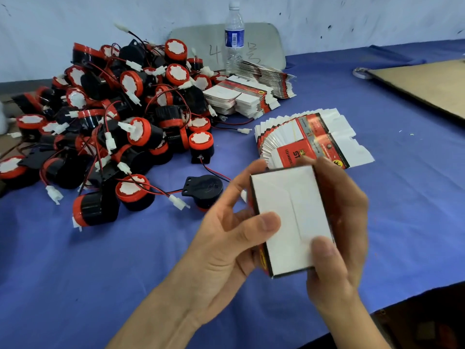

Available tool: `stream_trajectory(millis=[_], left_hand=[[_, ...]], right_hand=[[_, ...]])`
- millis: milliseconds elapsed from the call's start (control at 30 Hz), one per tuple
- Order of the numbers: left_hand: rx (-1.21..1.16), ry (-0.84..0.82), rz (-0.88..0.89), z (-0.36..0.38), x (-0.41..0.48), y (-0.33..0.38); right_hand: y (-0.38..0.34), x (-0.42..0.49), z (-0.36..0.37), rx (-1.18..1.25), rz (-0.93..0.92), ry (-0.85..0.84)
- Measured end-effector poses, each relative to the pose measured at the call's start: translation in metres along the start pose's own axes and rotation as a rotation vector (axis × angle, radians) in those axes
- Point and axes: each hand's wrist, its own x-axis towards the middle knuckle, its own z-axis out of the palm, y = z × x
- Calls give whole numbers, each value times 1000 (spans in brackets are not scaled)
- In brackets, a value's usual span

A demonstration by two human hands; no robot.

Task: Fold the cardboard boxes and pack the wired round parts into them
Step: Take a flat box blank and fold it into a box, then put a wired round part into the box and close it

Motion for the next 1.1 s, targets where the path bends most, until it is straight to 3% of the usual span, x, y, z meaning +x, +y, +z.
stream_trajectory(millis=[67,100,200,267,367,433,533,567,633,700,733,800,933,1033,1100], left_hand=[[258,14,175,-2,3,8],[515,28,293,-4,5,11],[1586,19,608,-18,18,5],[1864,-103,602,-21,25,-6],[1912,-208,527,-38,35,-17],[1850,-201,621,-42,36,-11],[1510,121,820,-52,31,10],[1482,234,781,-63,34,20],[1584,315,440,-85,45,37],[1805,259,37,-103,51,41],[1831,245,-13,-108,52,38],[1696,297,132,-109,51,35],[925,319,507,-72,43,51],[863,168,657,-27,35,73],[928,35,528,1,35,79]], right_hand=[[6,-3,-6,-35,108,12],[7,-3,-9,-9,190,27],[13,-5,-15,73,383,-8],[18,-5,-15,-21,405,-69],[29,-4,-24,-326,455,-92],[37,-4,-36,-452,499,-133],[40,-3,-52,-465,550,-233],[39,-3,-55,-453,558,-258],[37,-1,-59,-402,573,-276],[34,1,-63,-364,577,-287],[33,2,-65,-355,576,-299],[30,2,-69,-332,565,-316],[15,8,-74,-215,455,-175],[-14,30,-70,-318,115,-146],[-33,48,-59,-502,-112,-238]])
